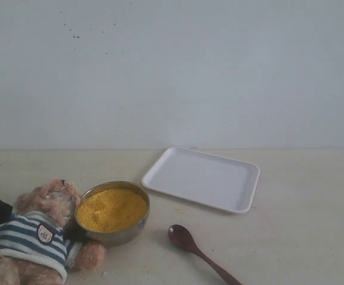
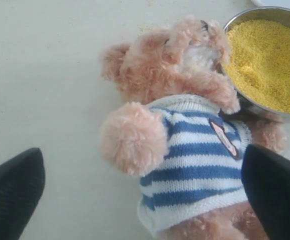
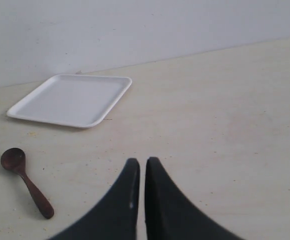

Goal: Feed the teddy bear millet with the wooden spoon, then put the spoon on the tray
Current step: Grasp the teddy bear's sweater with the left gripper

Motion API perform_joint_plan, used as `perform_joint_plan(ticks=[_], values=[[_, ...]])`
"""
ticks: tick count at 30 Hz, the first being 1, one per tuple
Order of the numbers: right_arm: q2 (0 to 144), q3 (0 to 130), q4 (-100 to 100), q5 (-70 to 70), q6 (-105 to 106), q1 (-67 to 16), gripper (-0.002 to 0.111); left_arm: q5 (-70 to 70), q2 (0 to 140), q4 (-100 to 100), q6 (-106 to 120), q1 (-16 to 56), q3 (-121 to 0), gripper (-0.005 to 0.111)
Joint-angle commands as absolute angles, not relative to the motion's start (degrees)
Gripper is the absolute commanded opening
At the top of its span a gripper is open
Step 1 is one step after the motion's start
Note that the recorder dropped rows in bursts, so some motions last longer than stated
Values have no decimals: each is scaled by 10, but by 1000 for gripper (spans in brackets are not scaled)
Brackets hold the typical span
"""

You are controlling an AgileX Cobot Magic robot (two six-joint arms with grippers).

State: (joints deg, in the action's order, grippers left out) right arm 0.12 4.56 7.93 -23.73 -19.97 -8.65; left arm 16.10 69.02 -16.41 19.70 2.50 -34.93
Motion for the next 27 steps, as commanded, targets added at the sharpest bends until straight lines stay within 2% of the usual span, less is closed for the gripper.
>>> perform_joint_plan(ticks=[1, 7, 23, 27], values=[[0, 44, 80, -230, -196, -86, 4, 142, 688, -172, 197, 26, -338, 108], [0, 44, 80, -230, -196, -86, 4, 92, 723, -176, 197, 26, -336, 108], [0, 44, 80, -230, -196, -86, 4, 90, 869, -249, 197, 26, -348, 108], [0, 44, 80, -230, -196, -86, 4, 128, 904, -250, 202, 26, -383, 108]])
